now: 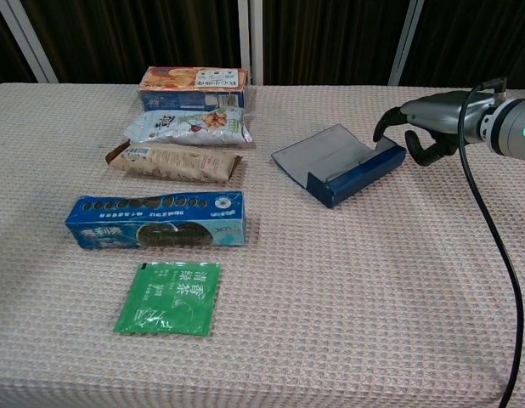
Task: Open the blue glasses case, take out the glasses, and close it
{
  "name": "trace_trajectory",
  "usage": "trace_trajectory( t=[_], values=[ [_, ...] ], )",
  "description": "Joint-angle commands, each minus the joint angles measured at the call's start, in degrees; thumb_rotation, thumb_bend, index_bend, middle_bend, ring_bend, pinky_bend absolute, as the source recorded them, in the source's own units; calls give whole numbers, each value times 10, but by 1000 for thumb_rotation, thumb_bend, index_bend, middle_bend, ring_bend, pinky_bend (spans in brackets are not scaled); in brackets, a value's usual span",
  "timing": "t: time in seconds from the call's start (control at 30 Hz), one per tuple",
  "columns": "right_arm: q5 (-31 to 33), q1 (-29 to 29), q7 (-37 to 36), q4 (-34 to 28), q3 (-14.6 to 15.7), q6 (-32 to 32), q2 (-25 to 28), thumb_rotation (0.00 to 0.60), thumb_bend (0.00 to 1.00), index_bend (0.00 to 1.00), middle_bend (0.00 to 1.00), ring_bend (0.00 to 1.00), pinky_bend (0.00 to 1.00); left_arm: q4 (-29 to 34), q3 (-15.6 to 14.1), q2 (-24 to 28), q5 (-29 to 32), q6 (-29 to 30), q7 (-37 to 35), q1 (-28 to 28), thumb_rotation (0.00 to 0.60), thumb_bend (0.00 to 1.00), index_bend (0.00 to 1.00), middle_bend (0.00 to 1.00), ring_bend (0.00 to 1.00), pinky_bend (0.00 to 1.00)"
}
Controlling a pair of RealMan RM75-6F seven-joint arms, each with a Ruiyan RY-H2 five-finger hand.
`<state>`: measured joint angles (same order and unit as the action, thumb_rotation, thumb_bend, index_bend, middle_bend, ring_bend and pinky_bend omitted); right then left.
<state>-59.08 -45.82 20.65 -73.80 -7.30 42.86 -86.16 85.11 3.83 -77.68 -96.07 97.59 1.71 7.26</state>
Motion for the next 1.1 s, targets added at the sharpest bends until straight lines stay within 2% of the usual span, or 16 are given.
trace_trajectory(
  t=[0.03,0.2,0.53,0.7,0.83,1.0,1.03,1.1],
  values=[
    [-10,-4,-4,20,7,-9,-14,600,907,240,115,61,17,0,-1,0,2,-1,-1,-1,600,20,279,228,203,211],
    [-20,3,-1,21,16,2,-12,600,907,276,120,61,18,-3,-4,0,2,2,-3,-6,600,21,279,228,203,211],
    [-88,41,12,-104,64,47,70,600,906,302,144,62,0,-9,-5,-3,4,-10,-5,-3,600,20,280,227,203,211],
    [-118,33,29,-149,72,44,65,600,903,305,143,62,0,-5,-6,-3,2,-10,-1,-3,600,20,280,227,203,211],
    [-128,16,29,-166,59,33,44,600,900,307,142,61,0,-2,-7,0,3,-8,1,-6,600,20,279,228,203,211],
    [-154,3,59,-168,45,57,26,600,761,307,147,62,0,0,-9,4,4,-4,1,-12,600,20,280,227,203,211],
    [-161,4,67,-169,43,68,28,600,715,307,152,62,0,0,-9,4,4,-3,1,-13,600,21,279,227,203,210],
    [-174,3,87,-164,37,87,33,600,540,307,166,63,0,-1,-10,5,6,-2,-1,-15,600,21,279,227,203,211]
  ],
)
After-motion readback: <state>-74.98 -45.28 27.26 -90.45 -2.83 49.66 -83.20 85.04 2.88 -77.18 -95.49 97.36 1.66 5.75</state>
